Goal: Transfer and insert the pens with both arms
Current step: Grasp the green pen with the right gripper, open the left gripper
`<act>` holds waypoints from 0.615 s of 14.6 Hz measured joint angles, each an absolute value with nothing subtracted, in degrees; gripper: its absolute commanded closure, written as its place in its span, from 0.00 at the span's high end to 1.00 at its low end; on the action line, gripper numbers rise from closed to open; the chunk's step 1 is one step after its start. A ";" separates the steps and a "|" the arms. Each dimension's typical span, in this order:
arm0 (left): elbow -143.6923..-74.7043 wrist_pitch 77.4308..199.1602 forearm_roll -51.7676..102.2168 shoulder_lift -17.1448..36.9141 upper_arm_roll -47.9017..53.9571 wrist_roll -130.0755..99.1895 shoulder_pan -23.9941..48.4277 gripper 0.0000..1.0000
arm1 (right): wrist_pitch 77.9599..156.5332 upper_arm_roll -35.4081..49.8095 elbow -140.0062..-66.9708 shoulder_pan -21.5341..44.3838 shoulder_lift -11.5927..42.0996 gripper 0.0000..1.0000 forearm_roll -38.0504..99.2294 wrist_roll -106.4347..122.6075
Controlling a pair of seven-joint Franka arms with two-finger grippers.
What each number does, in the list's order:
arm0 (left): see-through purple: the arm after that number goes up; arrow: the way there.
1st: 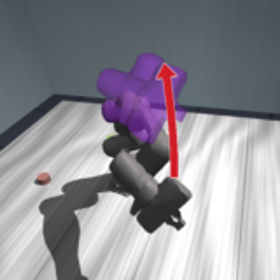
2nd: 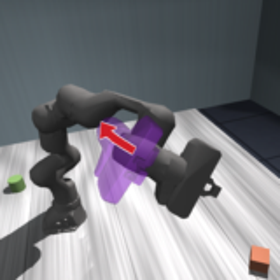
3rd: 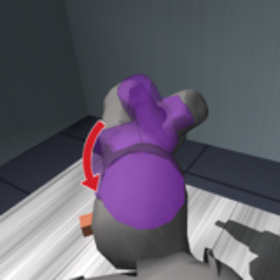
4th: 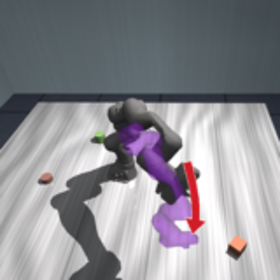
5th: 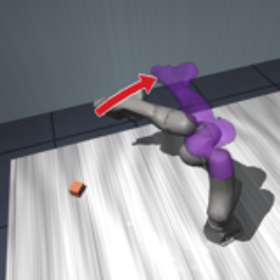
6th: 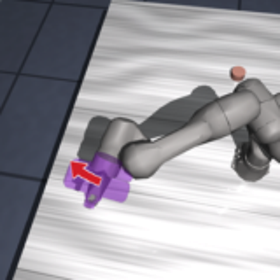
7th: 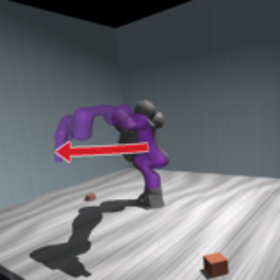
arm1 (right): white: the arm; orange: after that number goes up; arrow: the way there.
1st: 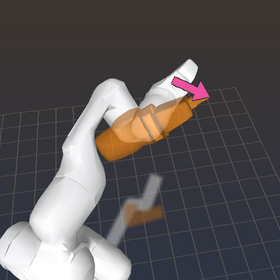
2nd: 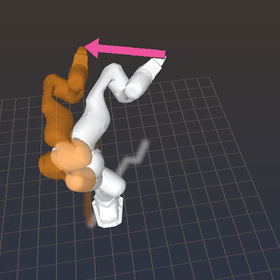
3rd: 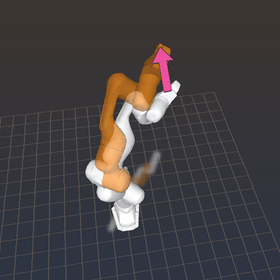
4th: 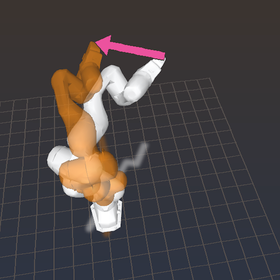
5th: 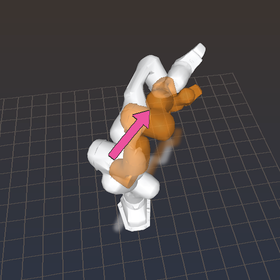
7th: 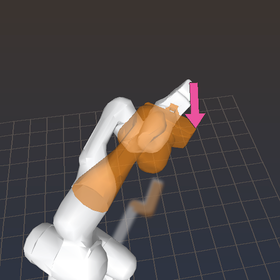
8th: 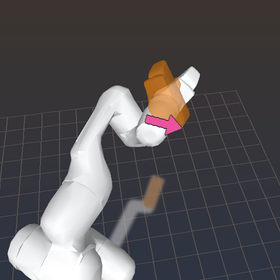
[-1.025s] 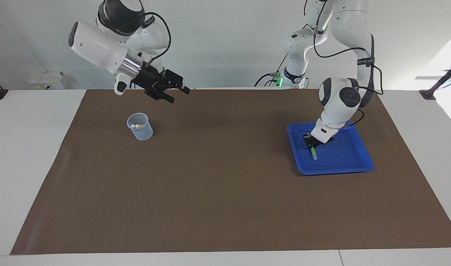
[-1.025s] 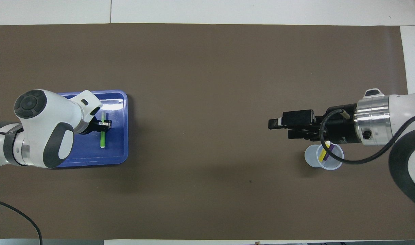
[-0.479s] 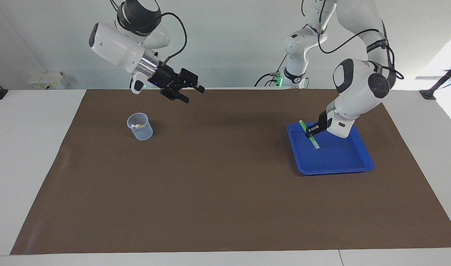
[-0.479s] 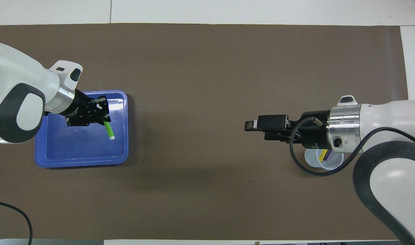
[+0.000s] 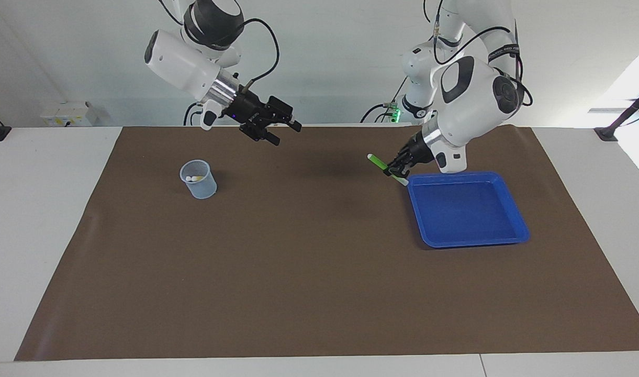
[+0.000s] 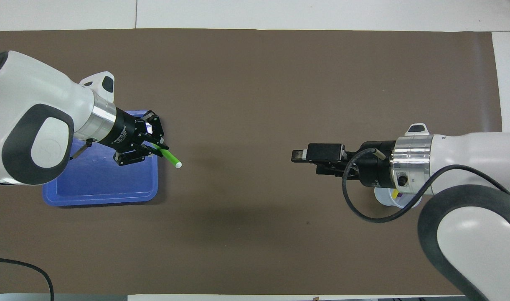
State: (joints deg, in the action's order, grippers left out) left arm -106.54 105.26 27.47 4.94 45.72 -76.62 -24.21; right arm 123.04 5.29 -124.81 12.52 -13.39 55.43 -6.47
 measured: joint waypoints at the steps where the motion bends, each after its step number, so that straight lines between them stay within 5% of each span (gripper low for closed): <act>1: -106.58 105.54 29.72 4.76 46.21 -80.13 -24.20 0.00 | 124.20 5.29 -124.94 13.24 -13.39 1.00 55.46 -6.64; 9: -109.26 112.96 44.21 3.89 46.73 -93.87 -19.77 0.00 | 136.15 5.40 -126.38 21.82 -13.30 1.00 55.48 -13.50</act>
State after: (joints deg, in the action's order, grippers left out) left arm -109.26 112.96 44.21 3.89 46.73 -93.87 -19.77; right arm 136.15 5.40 -126.38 21.82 -13.30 55.48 -13.50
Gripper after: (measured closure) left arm 0.828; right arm 0.000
